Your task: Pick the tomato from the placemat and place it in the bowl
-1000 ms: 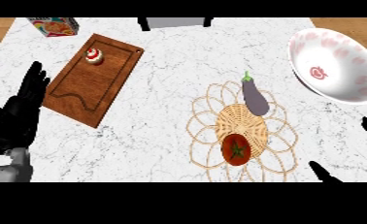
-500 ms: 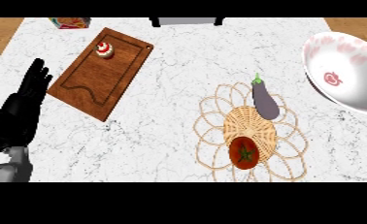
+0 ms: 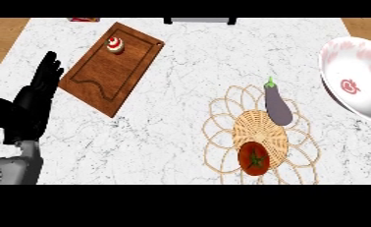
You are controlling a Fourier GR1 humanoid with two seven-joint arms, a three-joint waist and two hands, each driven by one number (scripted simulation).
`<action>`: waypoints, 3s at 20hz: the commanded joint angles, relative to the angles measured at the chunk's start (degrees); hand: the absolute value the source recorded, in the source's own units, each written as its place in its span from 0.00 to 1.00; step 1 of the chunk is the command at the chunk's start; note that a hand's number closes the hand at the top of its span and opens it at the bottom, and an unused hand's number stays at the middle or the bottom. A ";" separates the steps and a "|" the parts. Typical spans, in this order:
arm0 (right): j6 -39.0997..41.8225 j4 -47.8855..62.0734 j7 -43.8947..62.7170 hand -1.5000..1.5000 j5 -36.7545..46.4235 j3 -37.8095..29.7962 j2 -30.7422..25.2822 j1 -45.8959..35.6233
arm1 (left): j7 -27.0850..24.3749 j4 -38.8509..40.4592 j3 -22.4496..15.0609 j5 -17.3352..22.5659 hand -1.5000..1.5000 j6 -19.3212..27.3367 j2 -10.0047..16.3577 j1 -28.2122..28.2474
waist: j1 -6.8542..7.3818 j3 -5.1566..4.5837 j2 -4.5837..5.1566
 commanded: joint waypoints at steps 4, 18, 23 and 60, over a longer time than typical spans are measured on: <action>19.61 -9.07 15.77 0.00 10.72 -0.77 -1.43 -2.92 | -0.41 0.85 -0.27 -0.04 0.50 -0.69 -0.36 -1.37 | 1.99 -0.07 0.66; 62.37 2.71 46.64 0.00 0.13 -0.31 5.70 -43.81 | 0.75 3.24 0.73 -0.13 0.50 -1.51 -0.99 -3.20 | 0.86 0.29 -0.33; 62.75 10.30 50.06 0.00 7.84 3.02 10.03 -52.46 | -0.72 4.56 1.87 -1.15 0.50 -1.27 -1.74 -2.05 | -0.36 0.34 -0.75; 44.44 37.57 34.22 1.00 7.50 -2.71 11.18 -57.61 | 1.64 -1.37 8.65 -2.85 0.50 -7.51 -3.86 1.03 | -0.56 0.39 -0.88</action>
